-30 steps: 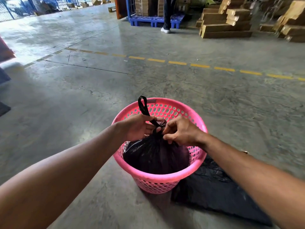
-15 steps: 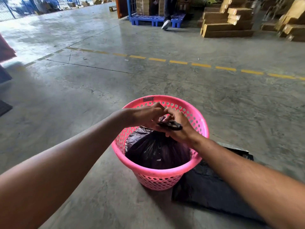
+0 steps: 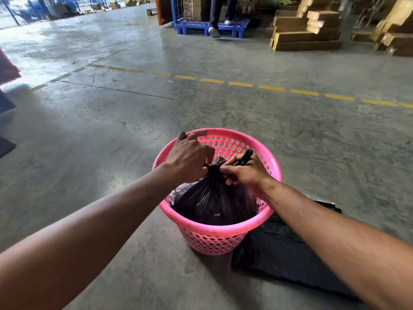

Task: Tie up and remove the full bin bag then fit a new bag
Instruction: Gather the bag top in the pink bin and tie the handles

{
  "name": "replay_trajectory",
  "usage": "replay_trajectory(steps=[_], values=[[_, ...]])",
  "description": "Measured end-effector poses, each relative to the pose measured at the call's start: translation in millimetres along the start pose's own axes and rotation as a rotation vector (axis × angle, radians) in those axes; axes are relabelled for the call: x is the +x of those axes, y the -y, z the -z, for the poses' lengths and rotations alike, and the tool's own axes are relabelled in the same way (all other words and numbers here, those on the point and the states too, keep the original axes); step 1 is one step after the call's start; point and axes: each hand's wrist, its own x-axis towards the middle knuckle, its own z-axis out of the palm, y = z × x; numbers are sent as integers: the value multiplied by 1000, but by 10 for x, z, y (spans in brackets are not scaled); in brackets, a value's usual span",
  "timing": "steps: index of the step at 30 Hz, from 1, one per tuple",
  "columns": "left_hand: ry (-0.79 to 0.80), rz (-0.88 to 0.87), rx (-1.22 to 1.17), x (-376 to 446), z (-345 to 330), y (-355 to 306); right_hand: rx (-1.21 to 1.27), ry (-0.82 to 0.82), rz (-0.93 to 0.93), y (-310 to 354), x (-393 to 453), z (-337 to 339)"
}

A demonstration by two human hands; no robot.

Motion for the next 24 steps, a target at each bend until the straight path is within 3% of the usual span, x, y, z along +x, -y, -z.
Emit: replay_trajectory(steps=[3,6,8,12,18,24], values=[[73,108,-312,-8,19,85,-11,-7,-9,-1,1,15],[204,242,-865,-22,-9,167,-26,-15,-30,-3,13,16],[238,279,-1006,-50,-40,229,-22,-23,-57,-5,23,17],[174,132,-690,-59,9,300,-16,-24,-80,-6,35,27],[199,59,-619,-72,144,340,-61,-11,-99,35,69,66],[259,67,-405,-92,94,337,-310,-1,-137,68,116,106]])
